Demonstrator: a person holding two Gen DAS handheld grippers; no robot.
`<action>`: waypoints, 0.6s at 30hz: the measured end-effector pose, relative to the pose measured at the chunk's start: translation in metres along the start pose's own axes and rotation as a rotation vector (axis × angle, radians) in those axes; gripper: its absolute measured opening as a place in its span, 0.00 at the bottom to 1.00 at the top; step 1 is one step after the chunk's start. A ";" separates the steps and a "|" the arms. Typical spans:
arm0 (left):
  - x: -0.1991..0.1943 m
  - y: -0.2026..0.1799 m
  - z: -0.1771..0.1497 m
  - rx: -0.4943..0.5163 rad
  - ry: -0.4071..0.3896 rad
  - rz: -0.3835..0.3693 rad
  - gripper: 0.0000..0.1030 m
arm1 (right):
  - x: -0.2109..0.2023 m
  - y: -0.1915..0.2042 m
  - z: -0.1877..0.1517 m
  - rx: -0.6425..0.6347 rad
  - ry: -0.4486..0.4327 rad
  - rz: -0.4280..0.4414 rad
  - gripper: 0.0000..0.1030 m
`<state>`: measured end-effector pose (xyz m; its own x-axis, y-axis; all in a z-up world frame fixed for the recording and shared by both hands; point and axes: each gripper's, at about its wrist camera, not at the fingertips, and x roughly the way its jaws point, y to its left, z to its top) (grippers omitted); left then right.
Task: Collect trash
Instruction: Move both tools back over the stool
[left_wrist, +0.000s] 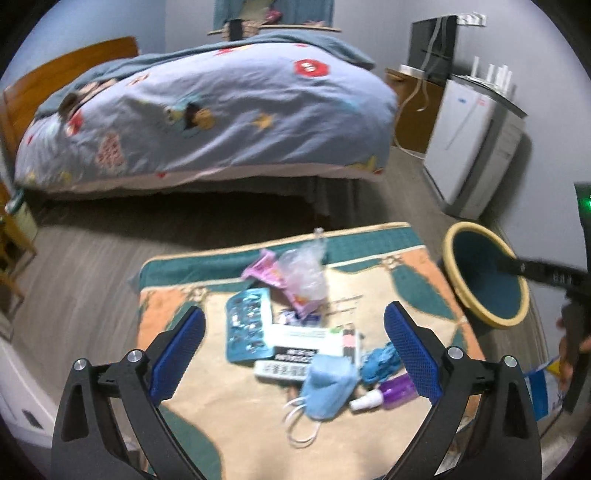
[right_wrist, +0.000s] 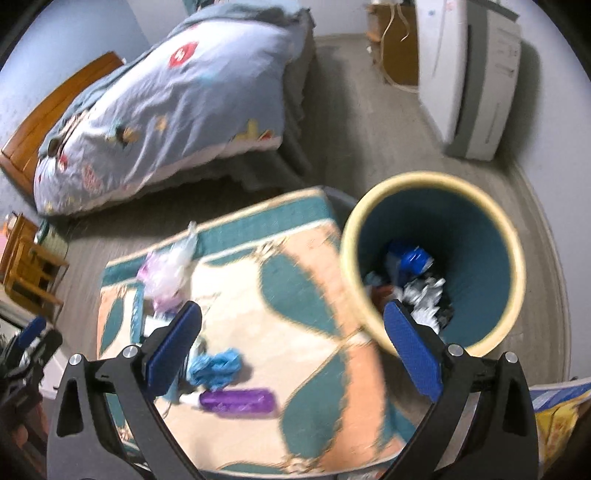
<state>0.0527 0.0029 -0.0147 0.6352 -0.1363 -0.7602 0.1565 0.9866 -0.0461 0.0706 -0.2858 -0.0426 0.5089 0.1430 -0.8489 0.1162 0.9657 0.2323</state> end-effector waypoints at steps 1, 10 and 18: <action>0.001 0.005 -0.002 -0.006 0.001 0.003 0.94 | 0.004 0.005 -0.003 -0.007 0.012 0.000 0.94; 0.007 0.028 -0.013 -0.022 0.022 0.029 0.94 | 0.049 0.051 -0.028 -0.068 0.133 0.008 0.94; 0.018 0.036 -0.021 0.031 0.057 0.072 0.94 | 0.086 0.066 -0.043 -0.032 0.254 0.059 0.94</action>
<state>0.0537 0.0384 -0.0434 0.6019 -0.0589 -0.7964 0.1360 0.9903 0.0296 0.0858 -0.2000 -0.1209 0.2834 0.2452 -0.9271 0.0634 0.9599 0.2732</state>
